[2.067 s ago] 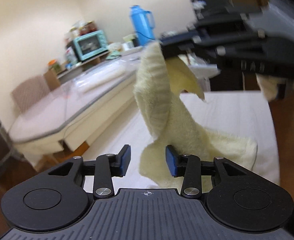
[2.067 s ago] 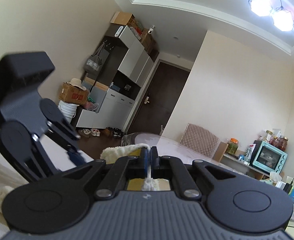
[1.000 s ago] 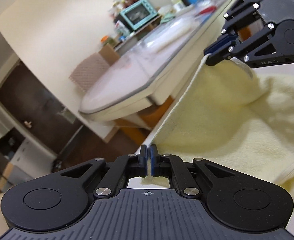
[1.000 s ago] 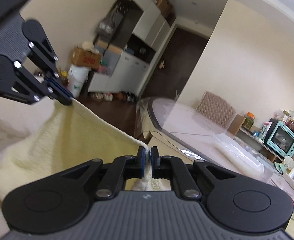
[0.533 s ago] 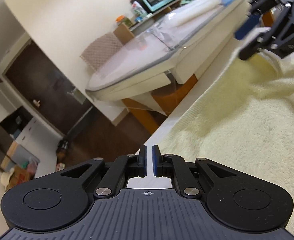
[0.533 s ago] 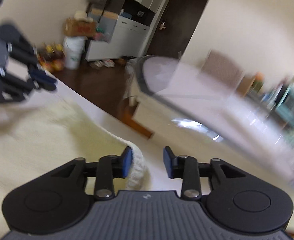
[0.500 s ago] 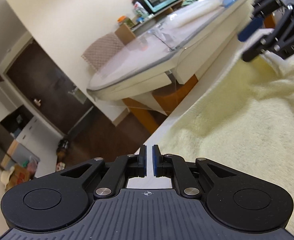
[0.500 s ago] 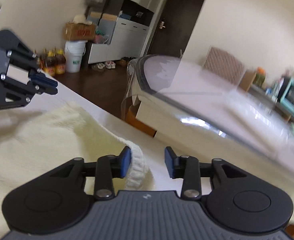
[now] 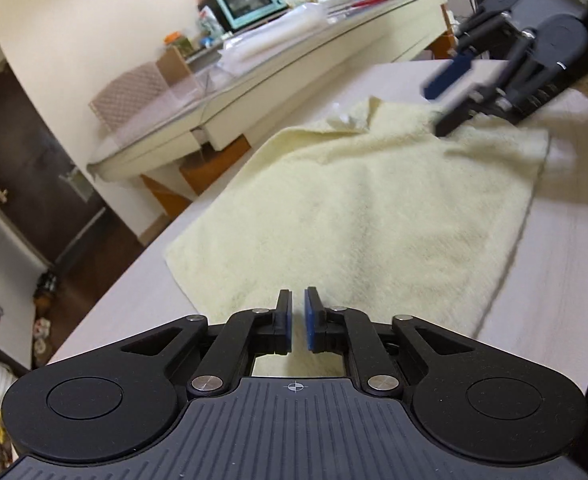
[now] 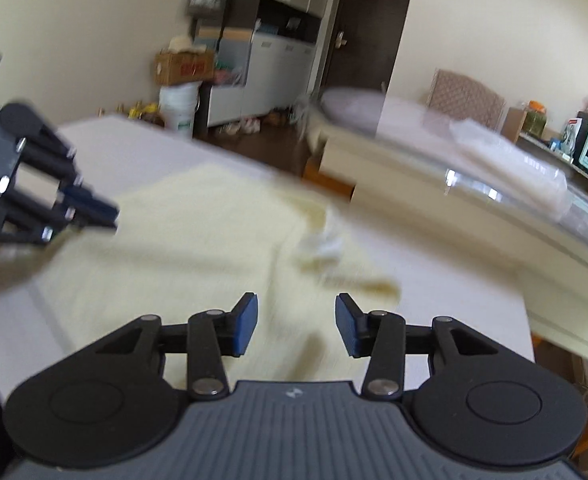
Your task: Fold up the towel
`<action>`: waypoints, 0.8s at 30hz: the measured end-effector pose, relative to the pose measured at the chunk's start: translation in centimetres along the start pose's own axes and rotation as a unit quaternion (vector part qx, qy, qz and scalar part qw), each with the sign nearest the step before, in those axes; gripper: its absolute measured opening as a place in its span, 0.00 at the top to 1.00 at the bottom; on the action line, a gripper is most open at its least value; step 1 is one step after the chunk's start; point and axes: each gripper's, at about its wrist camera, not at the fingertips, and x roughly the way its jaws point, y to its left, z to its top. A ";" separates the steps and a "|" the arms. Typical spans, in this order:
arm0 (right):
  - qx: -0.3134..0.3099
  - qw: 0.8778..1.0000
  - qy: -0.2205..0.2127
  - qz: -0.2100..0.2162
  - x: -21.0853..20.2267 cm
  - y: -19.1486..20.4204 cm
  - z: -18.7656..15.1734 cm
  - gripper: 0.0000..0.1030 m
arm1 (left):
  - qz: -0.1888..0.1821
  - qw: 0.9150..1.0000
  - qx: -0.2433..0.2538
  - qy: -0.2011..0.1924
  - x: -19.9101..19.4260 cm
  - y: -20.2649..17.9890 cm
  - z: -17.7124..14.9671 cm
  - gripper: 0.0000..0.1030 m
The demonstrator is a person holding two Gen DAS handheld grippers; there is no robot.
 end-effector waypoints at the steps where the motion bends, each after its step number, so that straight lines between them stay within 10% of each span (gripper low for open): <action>1: 0.008 1.000 -0.001 0.004 -0.3 0.2 -0.3 0.59 | 0.002 1.000 0.000 0.001 -0.2 -0.2 -0.2 0.94; 24: 0.072 0.997 0.010 0.041 -4.4 1.1 -2.8 0.58 | -0.024 0.998 -0.054 -0.010 -4.6 -0.4 -3.1 0.87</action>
